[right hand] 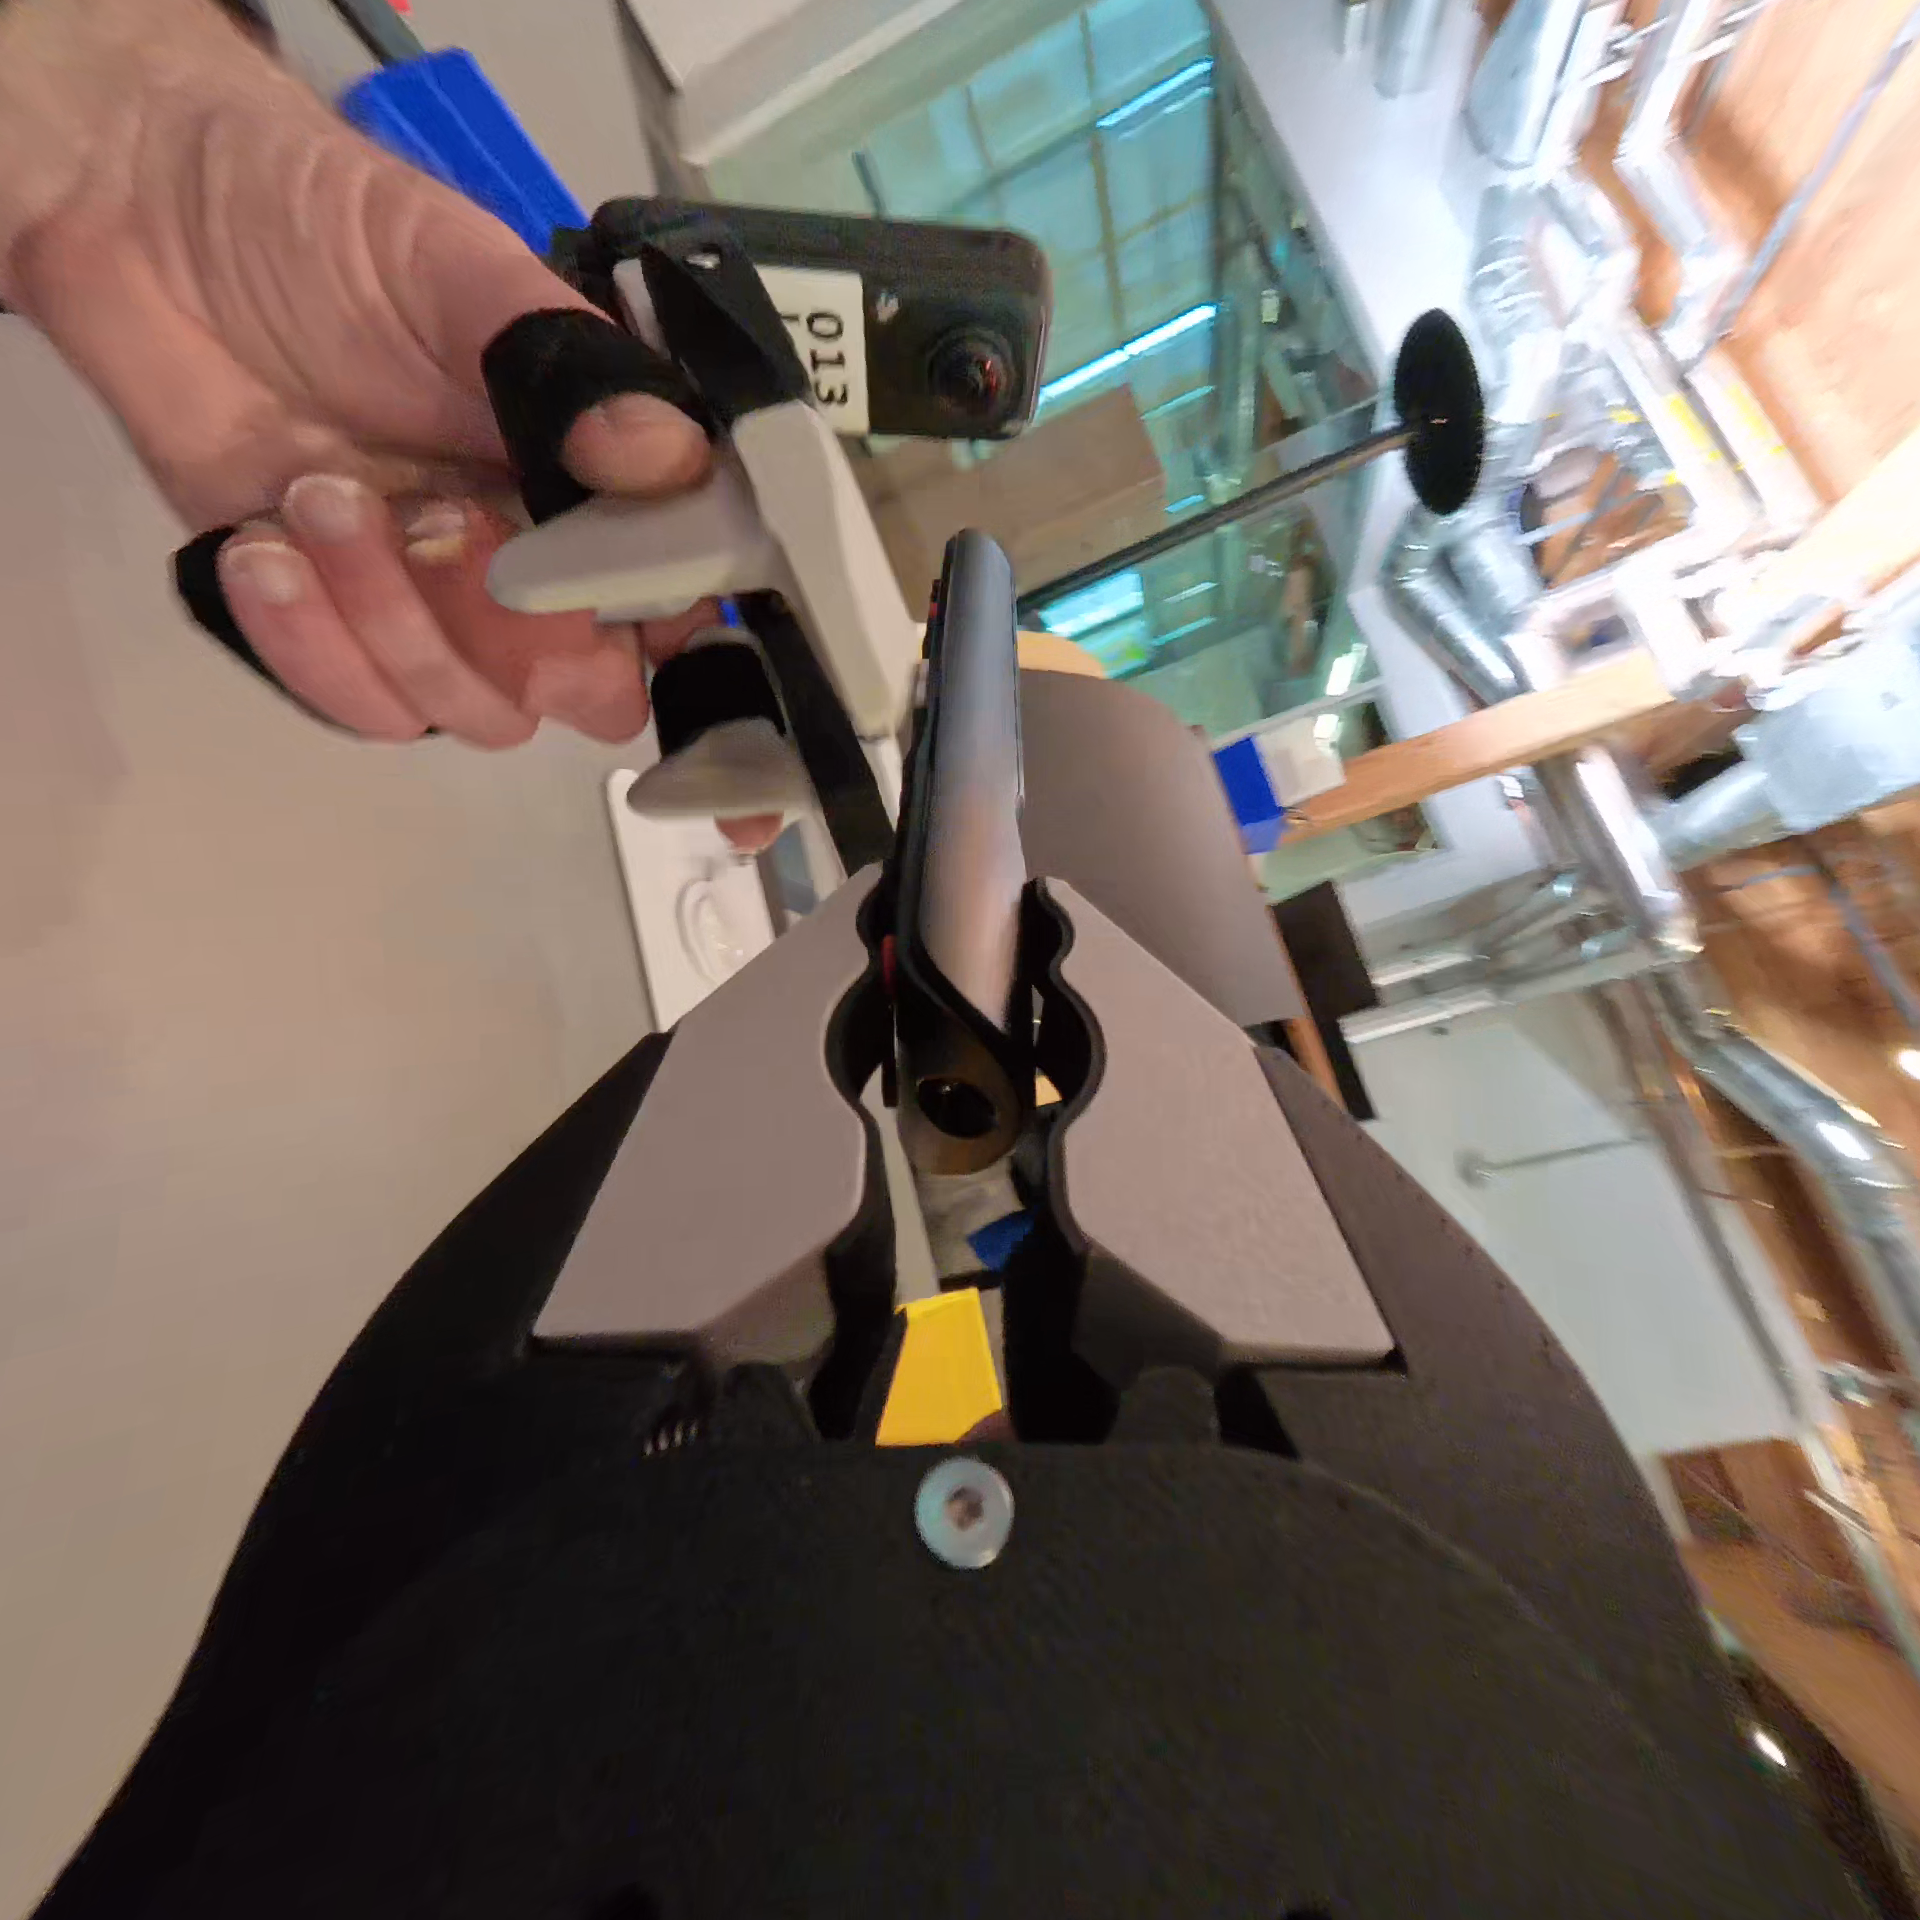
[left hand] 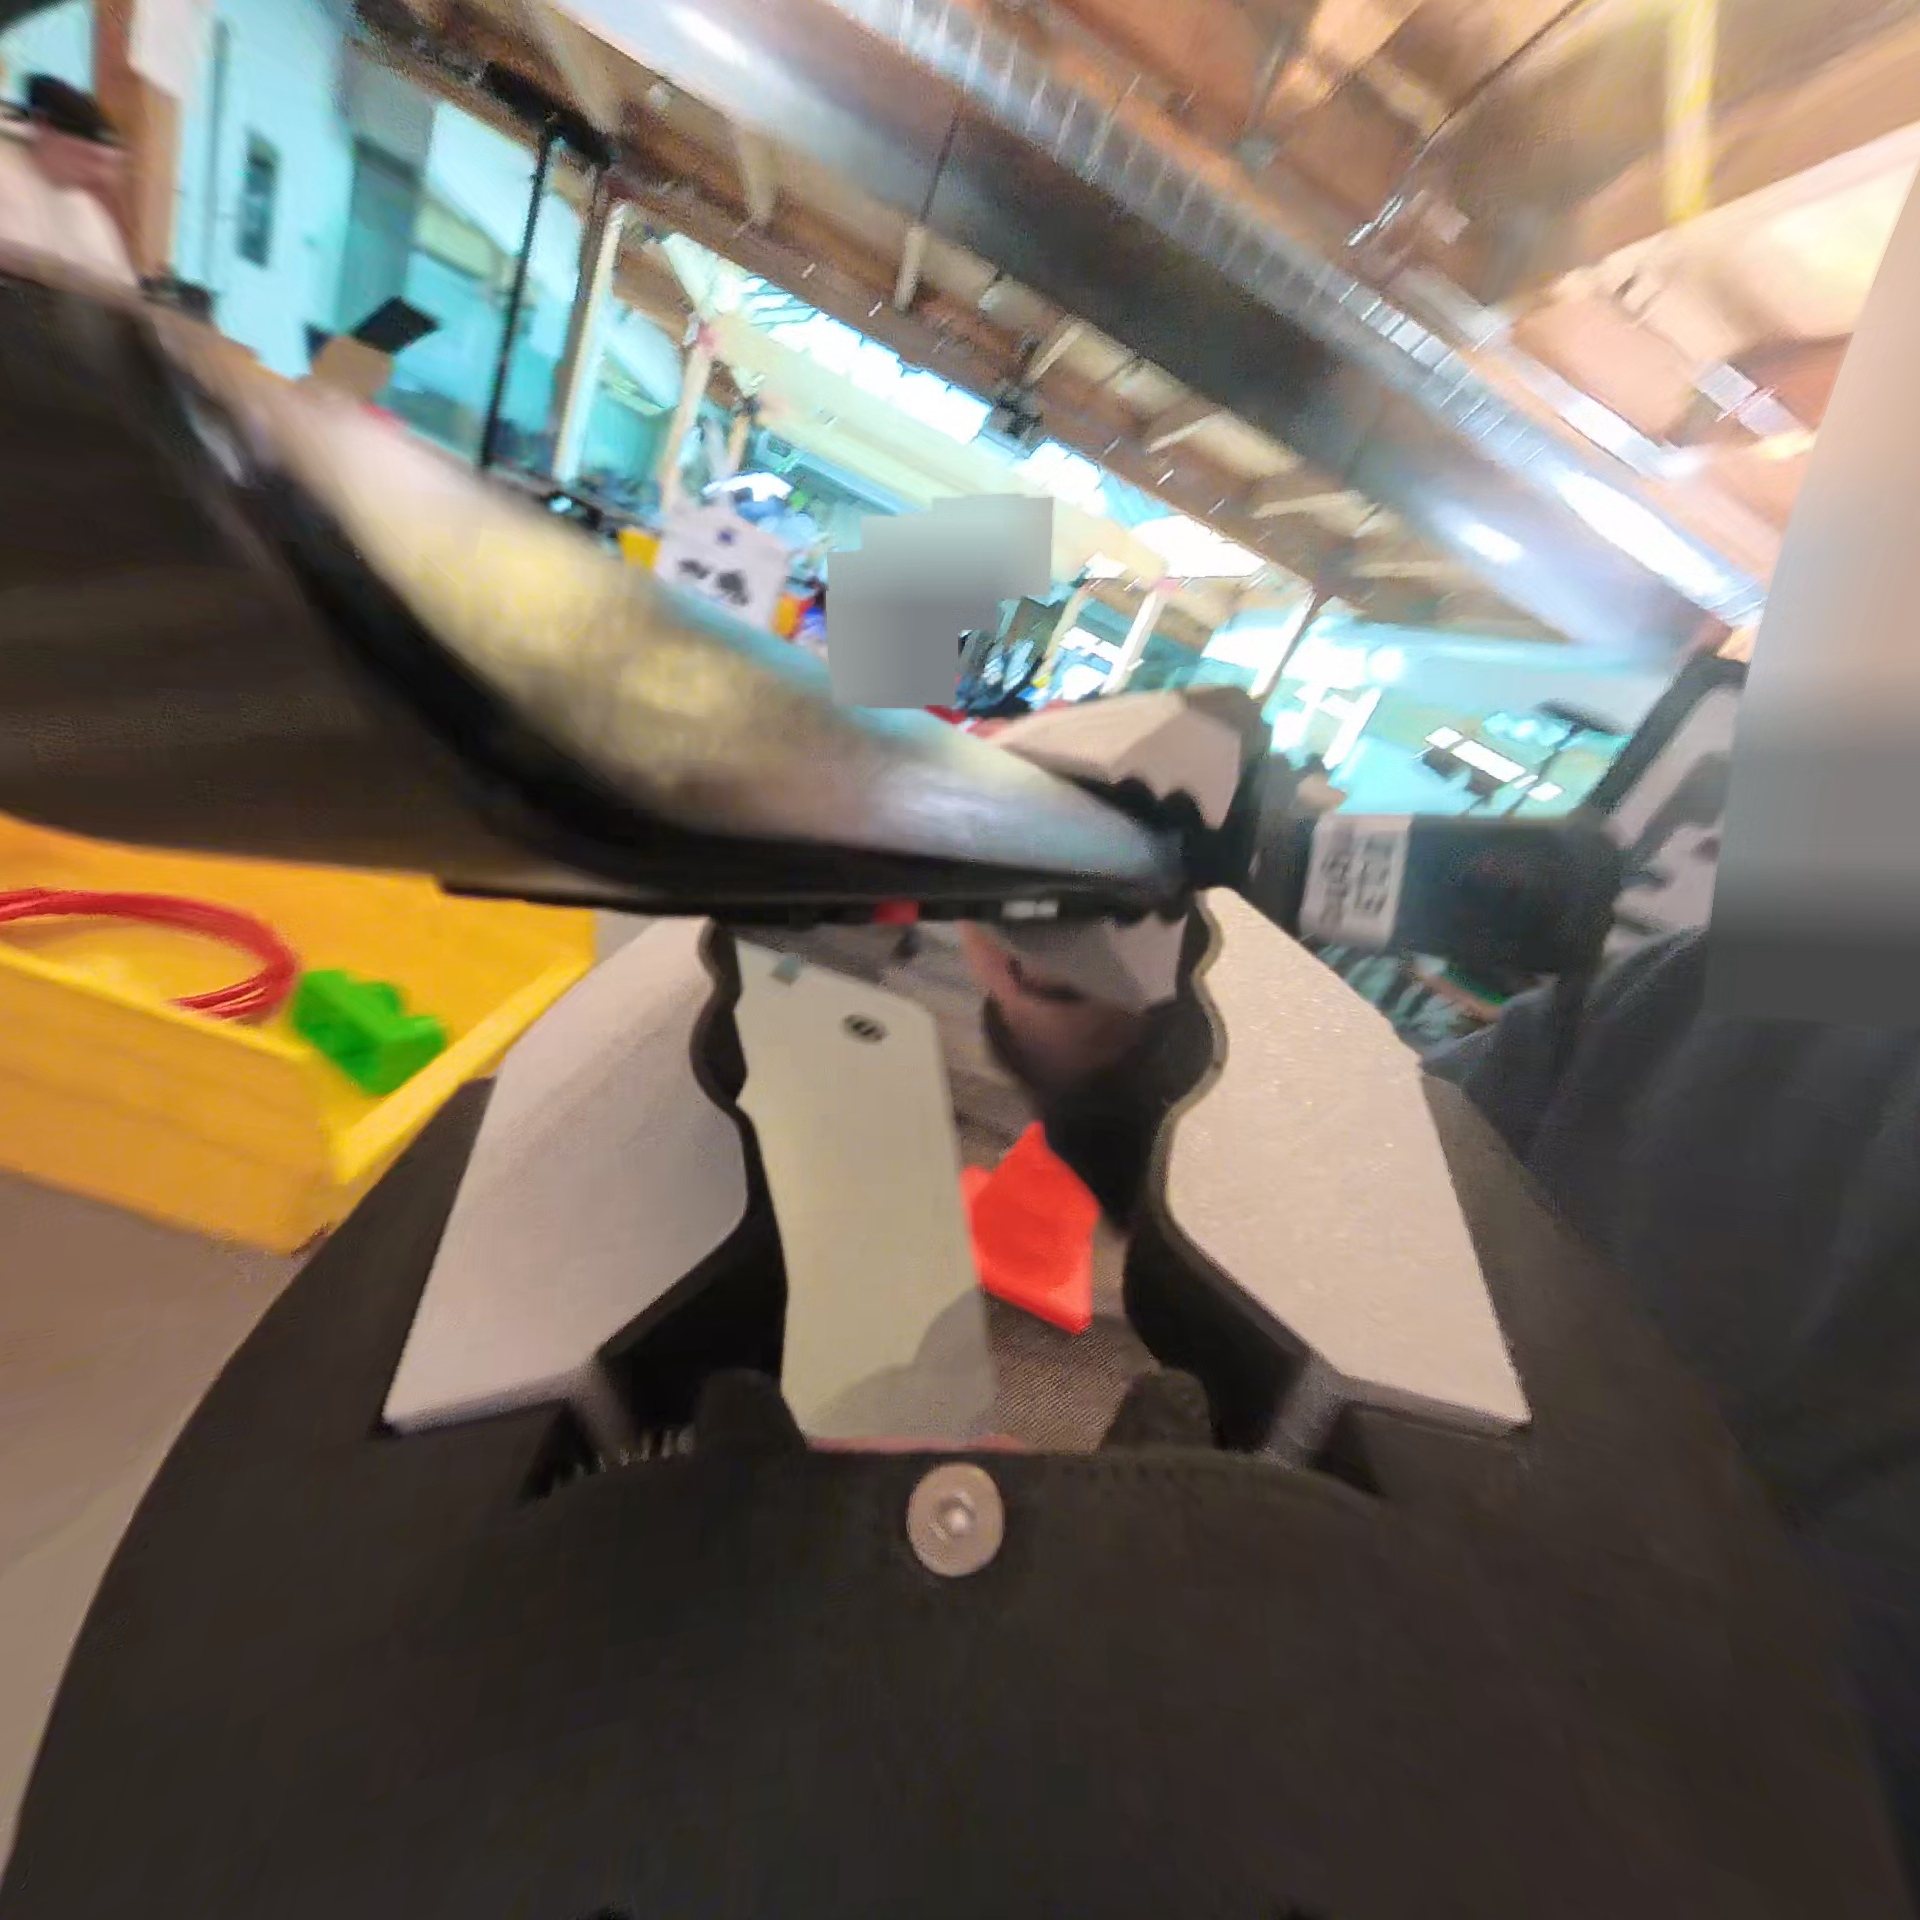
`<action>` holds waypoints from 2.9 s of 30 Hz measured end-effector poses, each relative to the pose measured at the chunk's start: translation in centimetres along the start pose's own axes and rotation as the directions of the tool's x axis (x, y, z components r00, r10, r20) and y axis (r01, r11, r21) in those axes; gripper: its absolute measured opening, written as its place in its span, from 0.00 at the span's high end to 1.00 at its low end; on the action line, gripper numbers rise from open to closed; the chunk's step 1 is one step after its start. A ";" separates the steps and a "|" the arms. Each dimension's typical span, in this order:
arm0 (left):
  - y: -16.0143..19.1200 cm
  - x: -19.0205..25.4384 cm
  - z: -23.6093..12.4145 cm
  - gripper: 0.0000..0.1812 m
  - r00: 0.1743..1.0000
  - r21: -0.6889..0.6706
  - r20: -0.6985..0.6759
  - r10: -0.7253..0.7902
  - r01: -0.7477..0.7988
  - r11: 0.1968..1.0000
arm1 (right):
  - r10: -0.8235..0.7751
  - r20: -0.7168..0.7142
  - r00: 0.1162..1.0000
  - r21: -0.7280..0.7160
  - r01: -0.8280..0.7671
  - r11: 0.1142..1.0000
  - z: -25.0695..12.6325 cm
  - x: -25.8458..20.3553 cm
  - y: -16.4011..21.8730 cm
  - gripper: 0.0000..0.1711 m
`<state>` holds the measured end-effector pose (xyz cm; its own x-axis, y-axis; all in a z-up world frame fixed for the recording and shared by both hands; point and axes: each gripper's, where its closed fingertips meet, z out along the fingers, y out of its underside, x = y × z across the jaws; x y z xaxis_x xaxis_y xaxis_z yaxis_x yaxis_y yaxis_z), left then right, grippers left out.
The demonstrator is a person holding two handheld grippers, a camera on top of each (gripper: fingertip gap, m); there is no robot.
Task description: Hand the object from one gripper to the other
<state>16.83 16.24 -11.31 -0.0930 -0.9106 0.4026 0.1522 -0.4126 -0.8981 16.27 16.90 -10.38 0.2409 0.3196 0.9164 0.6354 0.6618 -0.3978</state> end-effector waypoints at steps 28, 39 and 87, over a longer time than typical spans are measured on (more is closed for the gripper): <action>7.9 2.7 -1.2 0.72 0.937 -0.659 -0.331 0.109 -0.312 0.684 | -0.086 0.887 0.454 0.069 0.054 0.996 -2.8 -4.3 -1.5 0.88; 7.0 2.0 -1.3 0.73 0.956 -0.550 -0.267 0.124 -0.256 0.795 | -0.051 0.760 0.648 0.054 0.015 0.998 -0.4 -2.3 -2.0 0.65; -6.5 0.5 -1.3 0.74 0.981 0.317 -0.099 -0.168 0.191 0.929 | 0.060 -0.283 0.957 0.037 -0.052 0.998 2.7 1.6 -2.9 0.89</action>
<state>14.49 18.49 -5.54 -0.2146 -0.8217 0.5280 0.4354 -0.5644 -0.7014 12.80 17.32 -7.82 0.4764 0.1538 0.8657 0.5948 0.6687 -0.4461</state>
